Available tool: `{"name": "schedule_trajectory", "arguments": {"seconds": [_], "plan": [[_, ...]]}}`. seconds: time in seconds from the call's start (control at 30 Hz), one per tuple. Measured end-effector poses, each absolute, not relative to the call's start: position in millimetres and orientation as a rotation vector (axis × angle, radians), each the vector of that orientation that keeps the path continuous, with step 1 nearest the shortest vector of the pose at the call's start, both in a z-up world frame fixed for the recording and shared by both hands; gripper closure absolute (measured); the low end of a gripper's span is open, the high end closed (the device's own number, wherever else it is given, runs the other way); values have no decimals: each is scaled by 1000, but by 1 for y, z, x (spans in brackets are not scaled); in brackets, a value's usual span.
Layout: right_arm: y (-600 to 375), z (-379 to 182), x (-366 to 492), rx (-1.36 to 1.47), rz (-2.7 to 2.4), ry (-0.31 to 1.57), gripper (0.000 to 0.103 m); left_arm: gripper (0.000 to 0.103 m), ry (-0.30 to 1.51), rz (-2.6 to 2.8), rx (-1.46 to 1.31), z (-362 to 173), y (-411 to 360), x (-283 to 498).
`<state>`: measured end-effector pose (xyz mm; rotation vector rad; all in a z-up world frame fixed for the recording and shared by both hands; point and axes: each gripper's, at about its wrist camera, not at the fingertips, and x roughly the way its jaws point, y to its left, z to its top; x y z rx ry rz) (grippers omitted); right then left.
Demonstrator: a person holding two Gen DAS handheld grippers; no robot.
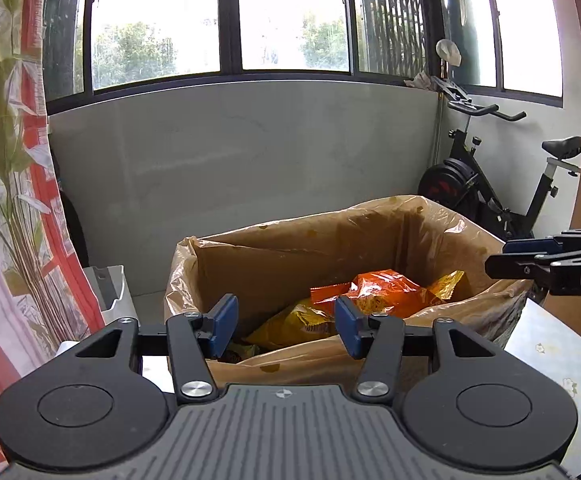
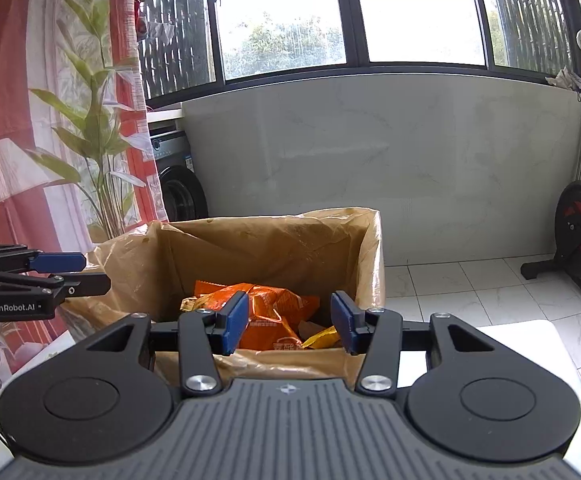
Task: Organize snacks
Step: 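Carry the red bag and yellow packet into the floor box and open both tools, then grasp the white-and-blue packet with the left tool while the right tool pinches it too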
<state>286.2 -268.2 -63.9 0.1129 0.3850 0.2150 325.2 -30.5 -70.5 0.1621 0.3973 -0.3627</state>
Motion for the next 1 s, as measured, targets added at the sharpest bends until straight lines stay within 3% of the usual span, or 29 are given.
{"name": "schedule_trajectory", "arguments": {"seconds": [0.4, 1.0], "plan": [[-262, -93, 220, 242, 264, 338, 54, 47, 369, -480, 103, -73, -11, 255], [-206, -198, 206, 52, 362, 577, 54, 48, 732, -506, -58, -209, -23, 276]]}}
